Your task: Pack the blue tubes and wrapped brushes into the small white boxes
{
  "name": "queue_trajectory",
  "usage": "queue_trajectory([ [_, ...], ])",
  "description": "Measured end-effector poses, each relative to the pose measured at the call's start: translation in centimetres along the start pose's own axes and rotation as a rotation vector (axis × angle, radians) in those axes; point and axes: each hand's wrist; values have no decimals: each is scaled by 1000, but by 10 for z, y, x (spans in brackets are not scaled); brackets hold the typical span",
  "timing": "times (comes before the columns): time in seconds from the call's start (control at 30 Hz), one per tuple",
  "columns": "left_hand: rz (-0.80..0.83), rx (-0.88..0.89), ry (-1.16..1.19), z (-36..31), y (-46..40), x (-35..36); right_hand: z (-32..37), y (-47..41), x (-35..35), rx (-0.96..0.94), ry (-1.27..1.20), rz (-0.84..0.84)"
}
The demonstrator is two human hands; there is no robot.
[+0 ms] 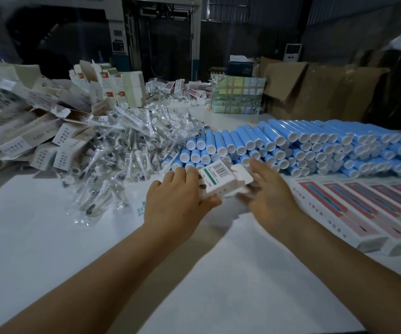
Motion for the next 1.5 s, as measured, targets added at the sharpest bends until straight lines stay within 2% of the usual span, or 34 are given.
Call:
queue_trajectory([
  [0.07, 10, 17, -8, -3, 1, 0, -4, 6, 4, 236, -225, 206],
  [0.1, 15, 29, -9, -5, 1, 0, -7, 8, 6, 247, -236, 280],
  [0.17, 8, 51, -15, -8, 3, -1, -12, 9, 8, 166, -212, 322],
  [0.23, -9, 75, -49, -10, 5, -2, -16, 8, 7, 55, -179, 279],
  [0.27, -8, 89, -67, -12, 7, -2, -19, 8, 6, -18, -93, 242],
  [0.3, -4, 103, -79, -14, 7, -2, -22, 8, 5, -127, 101, 177],
  [0.37, 0, 122, -110, -16, 9, -1, -25, 10, 2, -414, 625, 92],
  [0.4, -7, 125, -126, -16, 9, 0, -27, 10, 1, -532, 792, 96],
  [0.5, -2, 147, -166, -13, 10, 1, -33, 9, -2, -620, 937, 132],
  [0.57, -7, 164, -200, -11, 11, 3, -33, 9, -2, -494, 830, 156],
  [0.67, 1, 154, -190, -8, 9, 3, -25, 8, 4, -104, 303, 258],
  [0.73, -6, 141, -170, -5, 8, 3, -19, 6, 3, -34, 172, 308],
  [0.9, -44, 165, -165, -2, 9, 0, -17, 6, 1, -84, 98, 307],
  [1.27, -162, 220, -190, -5, 12, -10, -15, 5, 0, -101, 145, 276],
  [1.4, -153, 228, -222, -12, 13, -9, -23, 8, 2, -210, 209, 156],
  [1.5, -189, 227, -199, -15, 12, -12, -26, 10, 1, -315, 236, 135],
])
Point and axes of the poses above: each hand's wrist, its own y-axis away from the middle knuckle, its own x-axis out of the palm, z = x × y, and after that the axes turned 1 degree about y, right-handed
